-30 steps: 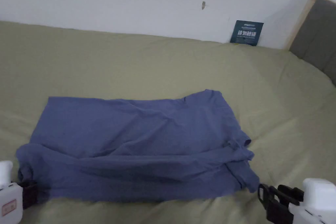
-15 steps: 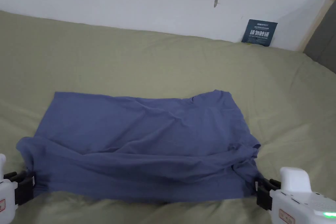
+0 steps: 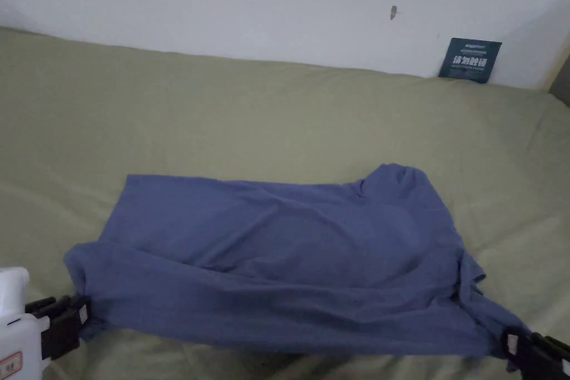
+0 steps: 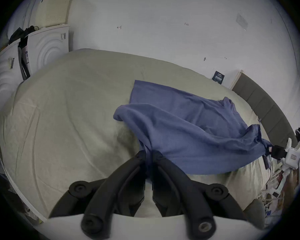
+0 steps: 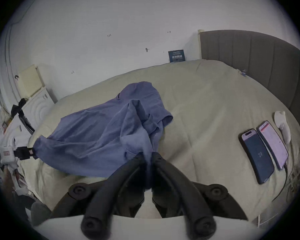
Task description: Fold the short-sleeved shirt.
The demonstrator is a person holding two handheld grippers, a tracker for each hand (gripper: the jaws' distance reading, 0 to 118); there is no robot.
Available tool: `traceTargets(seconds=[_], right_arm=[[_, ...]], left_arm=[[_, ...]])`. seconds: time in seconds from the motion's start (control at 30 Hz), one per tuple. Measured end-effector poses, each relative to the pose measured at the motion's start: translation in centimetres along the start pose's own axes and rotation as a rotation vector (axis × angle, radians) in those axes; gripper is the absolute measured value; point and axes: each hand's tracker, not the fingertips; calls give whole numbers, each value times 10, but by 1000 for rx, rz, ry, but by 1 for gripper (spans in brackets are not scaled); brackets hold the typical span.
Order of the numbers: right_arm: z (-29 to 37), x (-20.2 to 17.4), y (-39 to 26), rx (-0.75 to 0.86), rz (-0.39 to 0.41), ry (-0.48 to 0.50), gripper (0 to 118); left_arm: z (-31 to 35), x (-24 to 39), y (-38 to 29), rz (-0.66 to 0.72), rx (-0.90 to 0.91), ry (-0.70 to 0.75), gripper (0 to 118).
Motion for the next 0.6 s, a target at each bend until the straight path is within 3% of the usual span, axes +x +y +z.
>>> traceTargets(seconds=[0.4, 0.6], right_arm=[[47, 7, -47, -179, 37, -72, 7], [53, 12, -67, -271, 68, -107, 7]], left_arm=[[43, -12, -41, -53, -180, 30, 5], [47, -28, -68, -11, -257, 33, 5]])
